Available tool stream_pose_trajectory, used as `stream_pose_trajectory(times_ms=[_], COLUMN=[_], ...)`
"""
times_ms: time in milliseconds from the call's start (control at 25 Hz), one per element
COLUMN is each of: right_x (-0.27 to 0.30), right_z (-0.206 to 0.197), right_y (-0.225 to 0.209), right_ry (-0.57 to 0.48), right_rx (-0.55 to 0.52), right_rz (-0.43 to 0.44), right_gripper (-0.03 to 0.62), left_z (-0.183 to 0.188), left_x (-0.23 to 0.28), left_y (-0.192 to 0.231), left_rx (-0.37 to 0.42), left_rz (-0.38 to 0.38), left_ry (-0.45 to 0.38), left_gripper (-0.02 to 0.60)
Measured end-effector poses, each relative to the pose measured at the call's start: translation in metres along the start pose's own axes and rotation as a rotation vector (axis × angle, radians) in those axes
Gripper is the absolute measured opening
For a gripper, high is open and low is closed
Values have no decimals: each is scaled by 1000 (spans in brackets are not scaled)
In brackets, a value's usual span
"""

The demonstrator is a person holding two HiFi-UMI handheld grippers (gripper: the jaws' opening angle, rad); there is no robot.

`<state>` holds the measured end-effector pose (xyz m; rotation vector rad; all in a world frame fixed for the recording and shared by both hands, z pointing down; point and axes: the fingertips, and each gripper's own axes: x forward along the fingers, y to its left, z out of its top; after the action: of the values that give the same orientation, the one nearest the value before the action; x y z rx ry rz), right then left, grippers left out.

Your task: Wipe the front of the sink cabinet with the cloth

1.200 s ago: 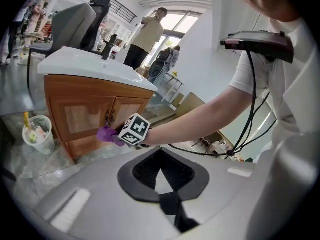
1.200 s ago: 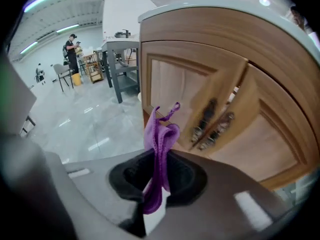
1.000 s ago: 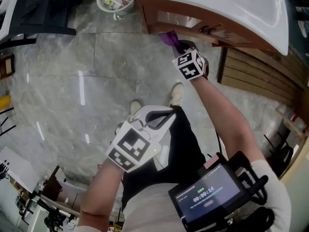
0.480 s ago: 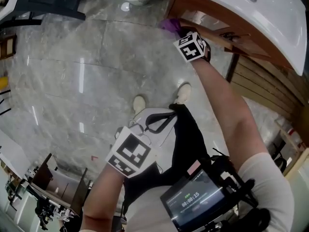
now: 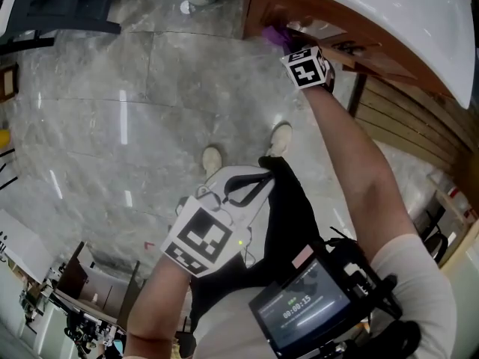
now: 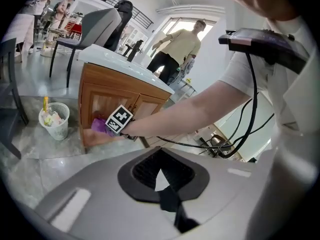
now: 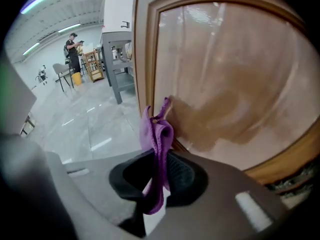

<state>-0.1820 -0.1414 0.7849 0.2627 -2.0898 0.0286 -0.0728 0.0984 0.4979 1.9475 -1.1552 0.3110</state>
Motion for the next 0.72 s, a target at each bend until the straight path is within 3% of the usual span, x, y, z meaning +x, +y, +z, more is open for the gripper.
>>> stream_pose_trajectory(times_ms=[720], right_x=[-44], right_z=[-106], right_y=[-100], right_ry=[44], right_rx=[158], right_rz=[-126], right_gripper=[55], left_z=[39], left_x=[57], left_y=[-27], left_rx=[92], left_rz=[-103], left_ry=[72], left_gripper=[5])
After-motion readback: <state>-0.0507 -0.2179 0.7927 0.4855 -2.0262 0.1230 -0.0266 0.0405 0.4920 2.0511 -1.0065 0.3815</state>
